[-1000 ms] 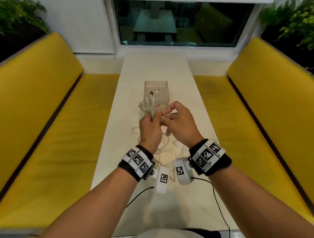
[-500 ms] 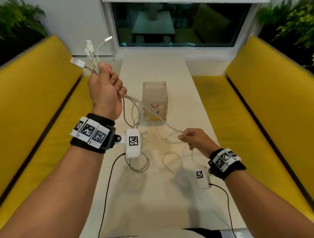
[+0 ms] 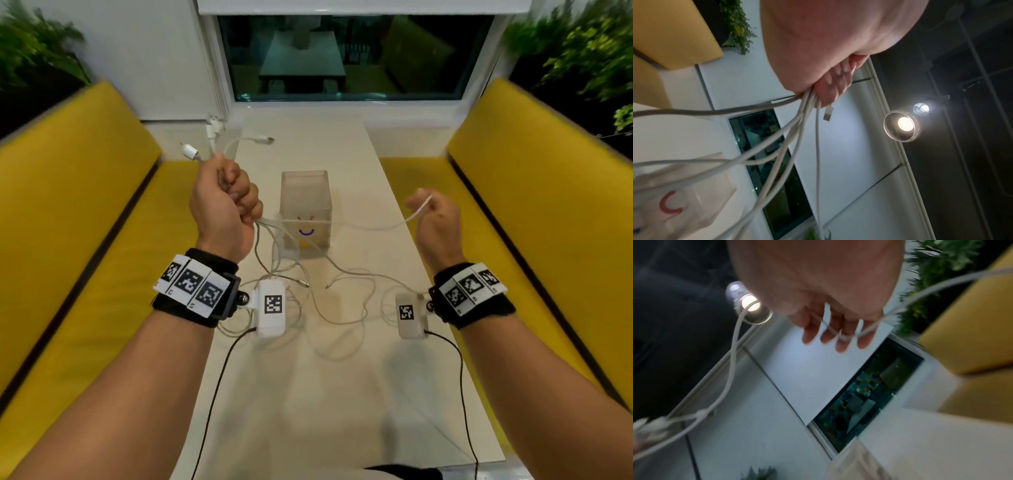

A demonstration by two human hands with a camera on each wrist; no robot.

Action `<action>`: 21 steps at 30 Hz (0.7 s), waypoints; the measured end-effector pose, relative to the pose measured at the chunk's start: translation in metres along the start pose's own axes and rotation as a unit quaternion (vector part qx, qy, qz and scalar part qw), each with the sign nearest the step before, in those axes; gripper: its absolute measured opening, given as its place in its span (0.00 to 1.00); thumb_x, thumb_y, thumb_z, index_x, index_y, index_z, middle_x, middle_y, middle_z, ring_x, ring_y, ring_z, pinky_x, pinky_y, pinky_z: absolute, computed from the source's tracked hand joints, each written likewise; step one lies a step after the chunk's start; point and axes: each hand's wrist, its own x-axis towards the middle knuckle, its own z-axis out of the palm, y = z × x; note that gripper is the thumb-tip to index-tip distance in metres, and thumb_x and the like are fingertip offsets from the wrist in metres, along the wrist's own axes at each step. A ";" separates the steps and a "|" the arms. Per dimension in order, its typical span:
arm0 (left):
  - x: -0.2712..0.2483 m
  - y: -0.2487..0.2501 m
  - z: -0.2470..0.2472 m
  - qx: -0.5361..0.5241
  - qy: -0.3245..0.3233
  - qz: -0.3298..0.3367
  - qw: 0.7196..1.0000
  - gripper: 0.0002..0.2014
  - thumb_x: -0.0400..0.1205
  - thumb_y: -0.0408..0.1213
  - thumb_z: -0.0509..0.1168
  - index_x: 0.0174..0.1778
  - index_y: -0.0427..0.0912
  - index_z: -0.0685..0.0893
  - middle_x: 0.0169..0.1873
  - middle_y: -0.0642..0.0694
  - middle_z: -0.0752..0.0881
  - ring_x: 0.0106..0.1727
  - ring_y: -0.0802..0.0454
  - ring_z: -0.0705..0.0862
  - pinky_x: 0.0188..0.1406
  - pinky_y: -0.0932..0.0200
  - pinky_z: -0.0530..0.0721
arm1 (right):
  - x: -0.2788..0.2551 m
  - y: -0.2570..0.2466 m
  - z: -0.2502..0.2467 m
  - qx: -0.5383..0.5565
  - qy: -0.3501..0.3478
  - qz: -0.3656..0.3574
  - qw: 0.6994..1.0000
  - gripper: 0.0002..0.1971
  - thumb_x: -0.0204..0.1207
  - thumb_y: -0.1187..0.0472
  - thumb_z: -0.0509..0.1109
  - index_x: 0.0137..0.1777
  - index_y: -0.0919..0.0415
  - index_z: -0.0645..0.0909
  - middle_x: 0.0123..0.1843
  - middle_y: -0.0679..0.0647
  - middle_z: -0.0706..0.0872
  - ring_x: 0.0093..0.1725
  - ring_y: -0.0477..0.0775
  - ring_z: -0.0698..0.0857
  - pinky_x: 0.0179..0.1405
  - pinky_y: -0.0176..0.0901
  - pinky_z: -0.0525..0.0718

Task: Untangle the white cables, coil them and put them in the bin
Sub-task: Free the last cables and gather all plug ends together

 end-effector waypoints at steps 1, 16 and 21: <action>-0.002 -0.004 0.001 -0.005 -0.016 -0.021 1.000 0.19 0.88 0.45 0.51 0.30 0.48 0.66 0.22 0.52 0.59 0.22 0.55 0.53 0.18 0.59 0.52 | 0.000 0.001 0.001 -0.104 -0.073 -0.013 0.992 0.11 0.84 0.66 0.61 0.49 0.57 0.86 0.52 0.56 0.88 0.56 0.55 0.85 0.61 0.58 0.83; -0.007 -0.033 -0.004 -0.013 -0.125 -0.119 0.985 0.16 0.87 0.40 0.47 0.32 0.47 0.66 0.23 0.53 0.61 0.25 0.54 0.52 0.20 0.59 0.53 | -0.010 -0.066 -0.012 -0.478 -0.304 0.069 0.821 0.33 0.76 0.66 0.62 0.82 0.48 0.61 0.75 0.60 0.76 0.76 0.66 0.70 0.72 0.67 0.65; -0.009 -0.033 -0.003 -0.039 -0.128 -0.109 0.985 0.15 0.87 0.41 0.48 0.33 0.47 0.66 0.23 0.52 0.62 0.24 0.54 0.55 0.20 0.59 0.57 | -0.018 -0.084 -0.007 -0.154 -0.269 -0.019 0.951 0.33 0.69 0.78 0.61 0.73 0.52 0.76 0.66 0.56 0.83 0.66 0.57 0.81 0.67 0.56 0.81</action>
